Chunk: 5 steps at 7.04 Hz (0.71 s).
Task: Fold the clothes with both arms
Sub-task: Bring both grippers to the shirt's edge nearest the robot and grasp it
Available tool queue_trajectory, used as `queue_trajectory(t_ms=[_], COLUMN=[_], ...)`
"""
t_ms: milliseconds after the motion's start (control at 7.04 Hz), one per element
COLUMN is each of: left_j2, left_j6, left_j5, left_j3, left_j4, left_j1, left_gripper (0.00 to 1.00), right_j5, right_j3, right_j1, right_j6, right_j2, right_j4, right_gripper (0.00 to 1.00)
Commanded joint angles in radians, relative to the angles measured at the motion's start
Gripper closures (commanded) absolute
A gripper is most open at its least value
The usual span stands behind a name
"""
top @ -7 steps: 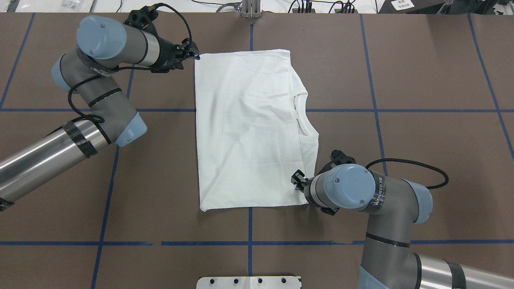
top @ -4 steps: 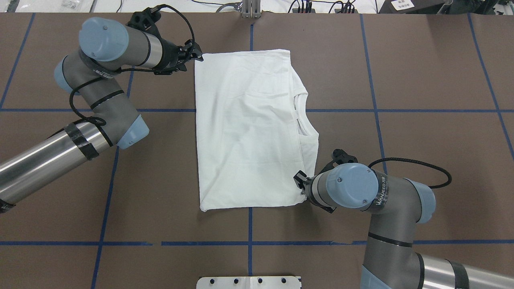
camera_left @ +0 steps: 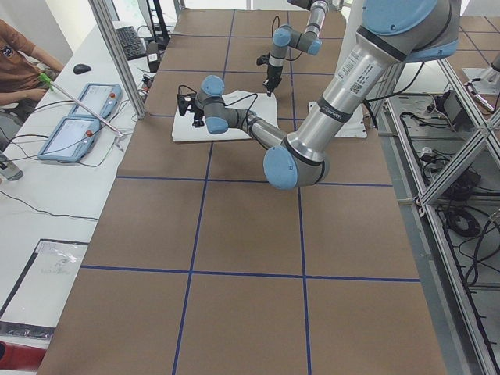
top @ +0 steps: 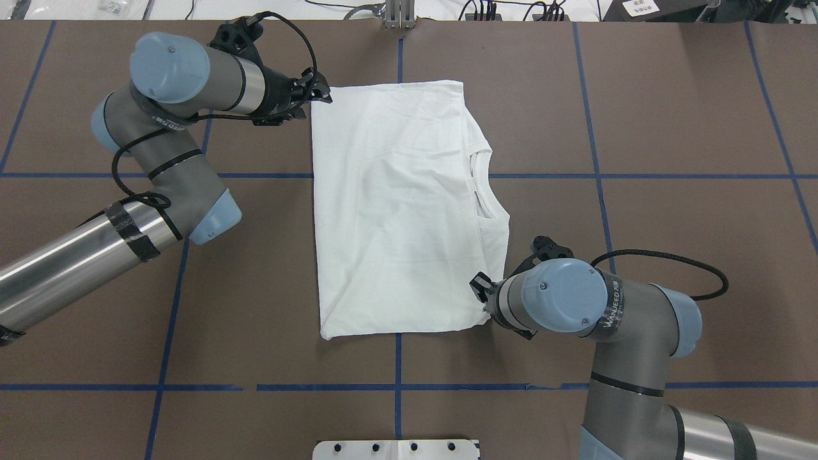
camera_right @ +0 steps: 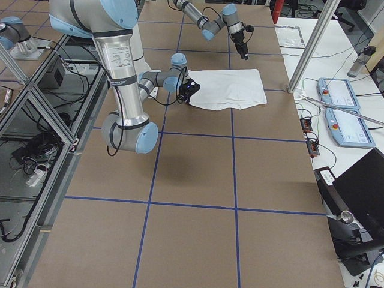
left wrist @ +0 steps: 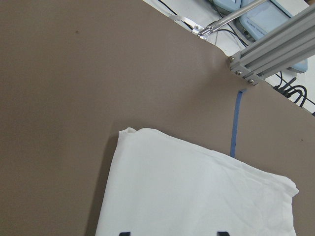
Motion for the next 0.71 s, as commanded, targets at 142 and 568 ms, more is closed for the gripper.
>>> queue_trajectory(t_ms=[142, 568], left_j2=[0.248, 0.321], left_j6=[-0.215, -0.392], left_j5=[-0.059, 0.221], left_j3=[-0.389, -0.567], left_j4=[0.030, 0.270], left_j1=[0.118, 0.478], left_gripper=[0.34, 0.28], right_j5=[0.002, 0.004], right_j3=[0.069, 0.120], right_j1=[-0.023, -0.040], right_j6=[0.022, 0.034], right_j2=[-0.057, -0.091], right_j4=[-0.002, -0.002], right_gripper=[1.00, 1.00])
